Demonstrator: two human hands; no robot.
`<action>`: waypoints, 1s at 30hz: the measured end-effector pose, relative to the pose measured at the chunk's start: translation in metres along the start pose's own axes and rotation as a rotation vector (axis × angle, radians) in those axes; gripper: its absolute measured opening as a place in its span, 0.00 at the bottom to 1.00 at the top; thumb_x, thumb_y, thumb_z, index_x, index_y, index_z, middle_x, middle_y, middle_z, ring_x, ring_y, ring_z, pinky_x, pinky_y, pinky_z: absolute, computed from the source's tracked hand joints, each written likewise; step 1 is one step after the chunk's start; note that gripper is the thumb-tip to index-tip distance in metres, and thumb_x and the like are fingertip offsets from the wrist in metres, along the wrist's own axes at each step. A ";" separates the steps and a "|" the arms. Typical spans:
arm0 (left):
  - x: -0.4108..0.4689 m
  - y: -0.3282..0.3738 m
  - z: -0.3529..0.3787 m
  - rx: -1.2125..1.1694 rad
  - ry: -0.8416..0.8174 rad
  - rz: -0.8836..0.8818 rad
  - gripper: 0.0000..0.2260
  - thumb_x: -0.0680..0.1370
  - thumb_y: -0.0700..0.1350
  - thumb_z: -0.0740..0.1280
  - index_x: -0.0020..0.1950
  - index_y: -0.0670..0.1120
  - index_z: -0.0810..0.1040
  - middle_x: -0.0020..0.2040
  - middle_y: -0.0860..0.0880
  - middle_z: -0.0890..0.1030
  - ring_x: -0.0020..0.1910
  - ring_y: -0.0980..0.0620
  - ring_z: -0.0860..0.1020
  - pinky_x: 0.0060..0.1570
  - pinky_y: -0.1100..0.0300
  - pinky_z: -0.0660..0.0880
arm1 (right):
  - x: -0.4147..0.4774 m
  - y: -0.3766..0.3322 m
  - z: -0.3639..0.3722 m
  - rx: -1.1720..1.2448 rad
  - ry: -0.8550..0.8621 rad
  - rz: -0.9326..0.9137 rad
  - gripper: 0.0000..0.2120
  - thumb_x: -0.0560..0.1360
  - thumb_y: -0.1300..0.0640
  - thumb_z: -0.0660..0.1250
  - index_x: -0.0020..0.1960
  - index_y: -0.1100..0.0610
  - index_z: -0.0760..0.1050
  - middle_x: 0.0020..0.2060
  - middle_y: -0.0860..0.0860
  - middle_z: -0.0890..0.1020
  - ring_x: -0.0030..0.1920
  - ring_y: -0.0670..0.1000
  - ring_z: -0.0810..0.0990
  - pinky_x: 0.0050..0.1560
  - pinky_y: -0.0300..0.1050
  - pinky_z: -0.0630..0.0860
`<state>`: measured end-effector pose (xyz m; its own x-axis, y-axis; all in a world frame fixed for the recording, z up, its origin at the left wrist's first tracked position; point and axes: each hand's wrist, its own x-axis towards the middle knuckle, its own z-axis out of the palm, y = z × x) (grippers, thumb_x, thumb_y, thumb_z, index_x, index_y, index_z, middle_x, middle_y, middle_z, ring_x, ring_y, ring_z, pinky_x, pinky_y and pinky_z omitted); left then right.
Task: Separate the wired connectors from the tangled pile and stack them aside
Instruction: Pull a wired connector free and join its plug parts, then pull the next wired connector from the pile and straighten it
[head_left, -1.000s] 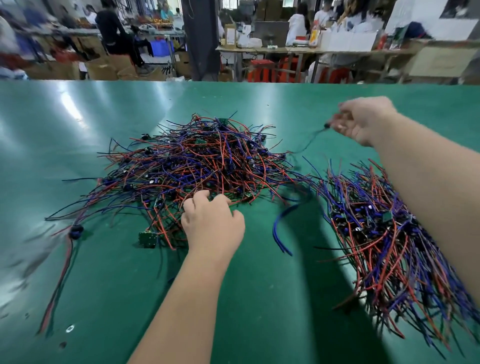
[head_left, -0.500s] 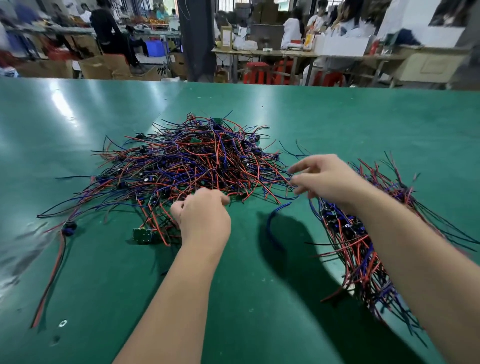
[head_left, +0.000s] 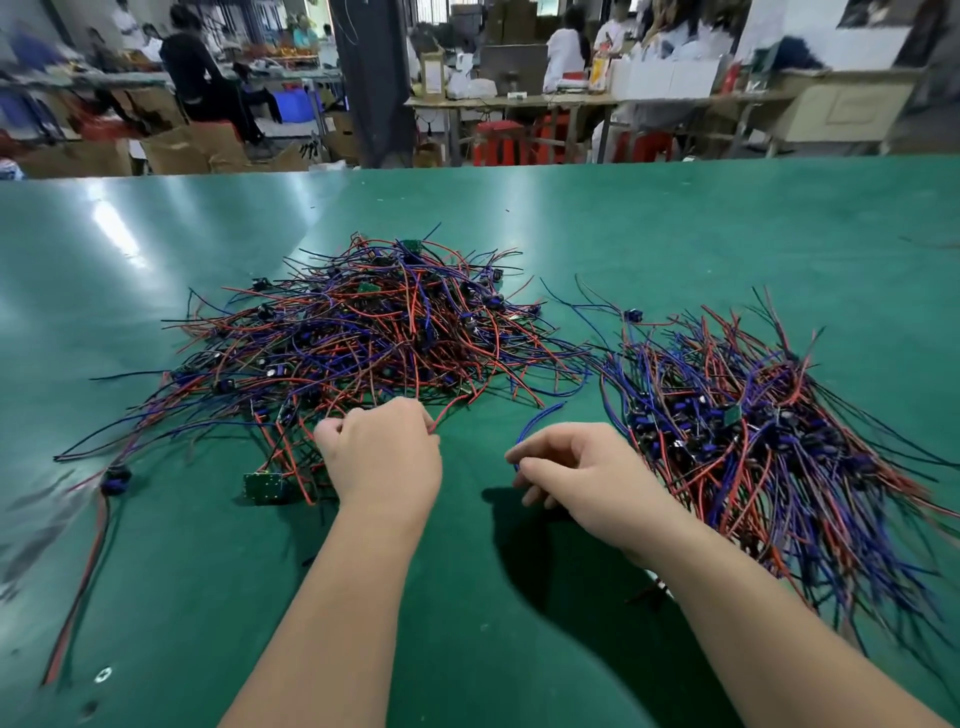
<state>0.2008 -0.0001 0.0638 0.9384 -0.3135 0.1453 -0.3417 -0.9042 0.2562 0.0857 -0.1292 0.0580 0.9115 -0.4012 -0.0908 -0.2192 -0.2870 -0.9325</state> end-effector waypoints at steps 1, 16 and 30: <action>0.000 0.000 -0.001 -0.058 0.037 -0.001 0.06 0.78 0.53 0.65 0.47 0.54 0.82 0.41 0.53 0.82 0.51 0.48 0.76 0.56 0.52 0.57 | 0.000 0.001 0.001 -0.003 0.004 -0.004 0.10 0.75 0.63 0.64 0.41 0.51 0.80 0.33 0.47 0.84 0.33 0.45 0.82 0.34 0.37 0.74; -0.014 0.030 -0.015 -1.392 0.503 0.086 0.07 0.81 0.45 0.61 0.44 0.50 0.74 0.43 0.54 0.85 0.38 0.52 0.83 0.41 0.64 0.77 | 0.002 -0.008 -0.006 0.382 0.073 -0.019 0.12 0.75 0.68 0.65 0.53 0.56 0.78 0.34 0.50 0.82 0.31 0.46 0.79 0.31 0.35 0.72; -0.018 0.039 -0.015 -1.602 -0.222 0.287 0.08 0.80 0.40 0.59 0.42 0.41 0.74 0.36 0.52 0.82 0.40 0.52 0.84 0.35 0.61 0.78 | 0.000 -0.028 -0.035 1.067 0.144 -0.174 0.11 0.67 0.57 0.67 0.47 0.52 0.83 0.41 0.52 0.81 0.31 0.45 0.76 0.31 0.34 0.70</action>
<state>0.1694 -0.0251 0.0856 0.7792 -0.5682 0.2644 -0.0644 0.3470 0.9357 0.0791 -0.1518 0.0966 0.8359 -0.5466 0.0489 0.3876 0.5251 -0.7577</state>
